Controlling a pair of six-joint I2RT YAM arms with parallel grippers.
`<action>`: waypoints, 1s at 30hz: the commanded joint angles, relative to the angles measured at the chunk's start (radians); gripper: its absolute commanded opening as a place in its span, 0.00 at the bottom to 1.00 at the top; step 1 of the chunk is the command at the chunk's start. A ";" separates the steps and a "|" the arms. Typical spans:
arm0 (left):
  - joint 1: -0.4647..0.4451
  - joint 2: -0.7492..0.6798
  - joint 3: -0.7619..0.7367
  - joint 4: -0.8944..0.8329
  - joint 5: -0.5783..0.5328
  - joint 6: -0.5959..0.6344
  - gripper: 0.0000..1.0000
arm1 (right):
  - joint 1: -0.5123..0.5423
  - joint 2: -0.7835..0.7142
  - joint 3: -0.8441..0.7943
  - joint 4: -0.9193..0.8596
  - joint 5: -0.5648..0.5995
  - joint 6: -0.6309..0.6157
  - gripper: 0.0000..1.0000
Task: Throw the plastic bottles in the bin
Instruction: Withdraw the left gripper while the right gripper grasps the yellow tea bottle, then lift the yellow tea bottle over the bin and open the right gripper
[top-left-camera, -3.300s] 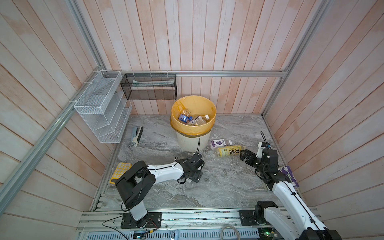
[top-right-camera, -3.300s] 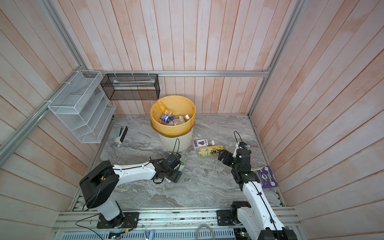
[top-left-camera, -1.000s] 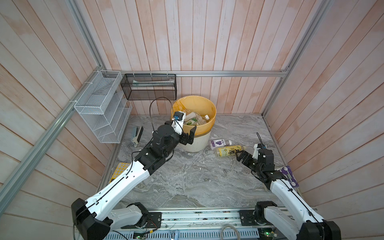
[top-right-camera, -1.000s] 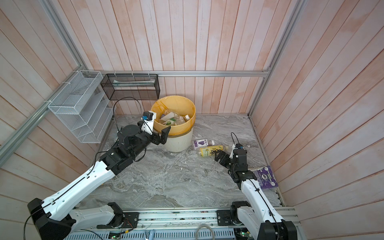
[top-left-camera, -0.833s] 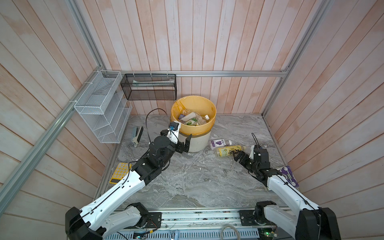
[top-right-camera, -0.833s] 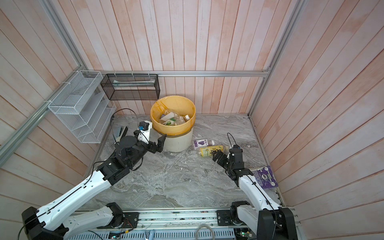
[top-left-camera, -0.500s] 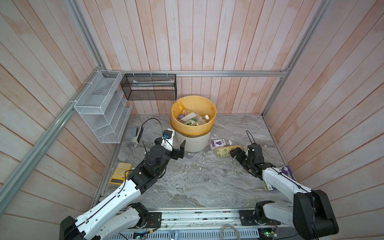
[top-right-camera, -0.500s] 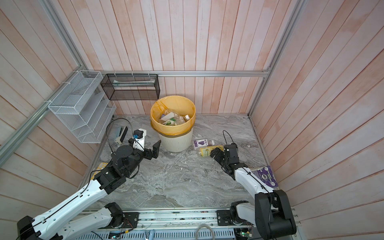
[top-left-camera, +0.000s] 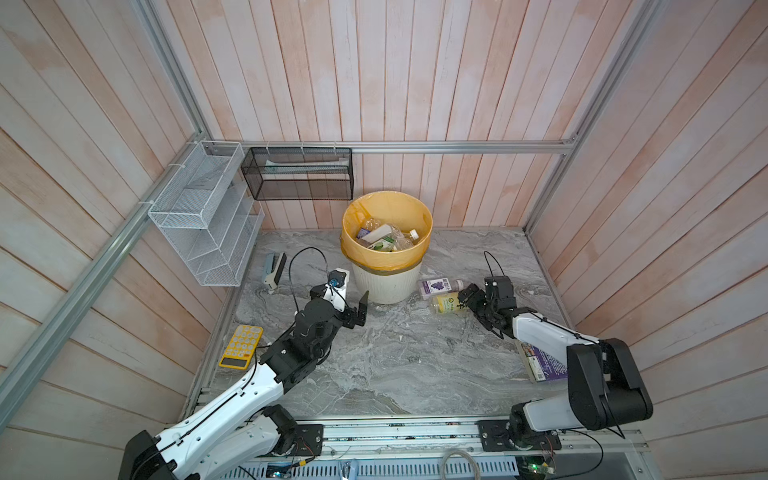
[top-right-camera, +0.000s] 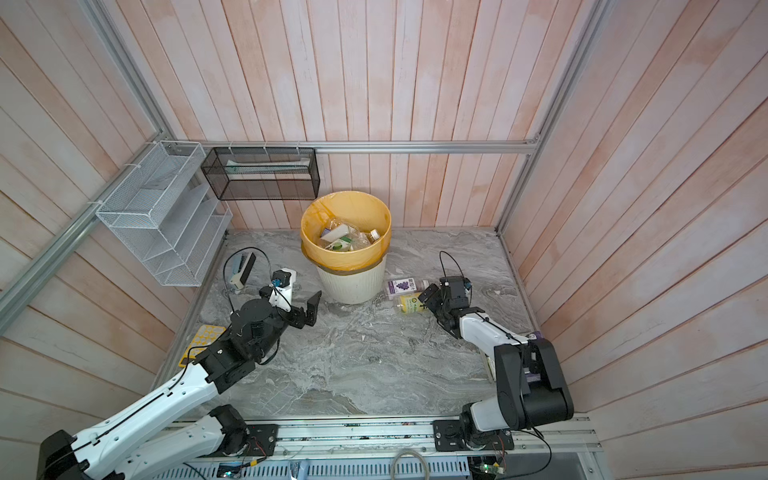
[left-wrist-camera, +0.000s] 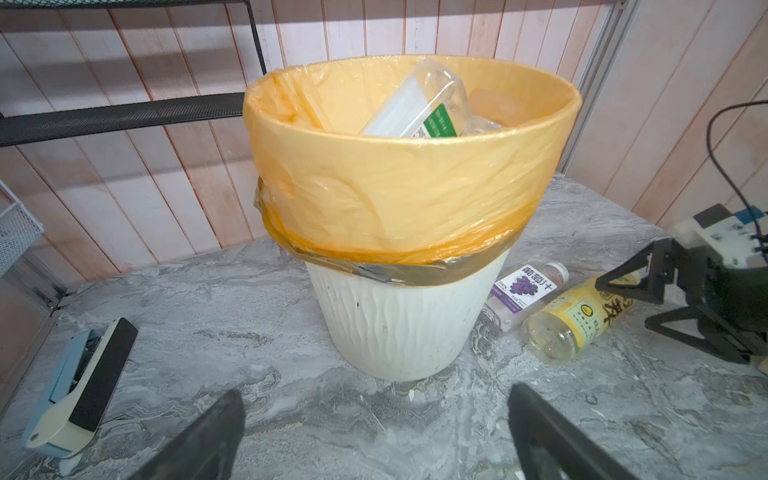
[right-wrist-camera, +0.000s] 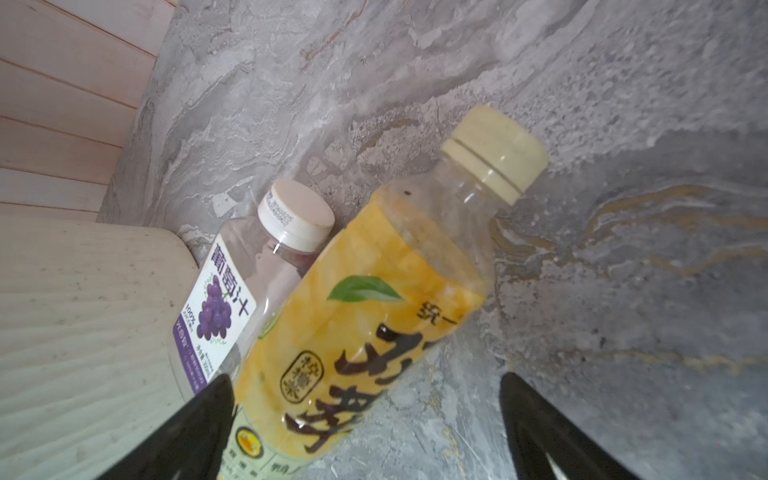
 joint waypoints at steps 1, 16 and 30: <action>0.000 0.004 -0.017 0.040 0.001 -0.006 1.00 | 0.011 0.053 0.037 -0.027 0.021 0.000 0.99; 0.001 -0.006 -0.034 0.042 -0.045 0.005 1.00 | -0.014 0.113 0.058 -0.177 0.071 -0.199 0.60; 0.043 0.030 -0.041 0.073 -0.083 -0.137 1.00 | -0.094 -0.340 -0.023 -0.170 0.133 -0.294 0.54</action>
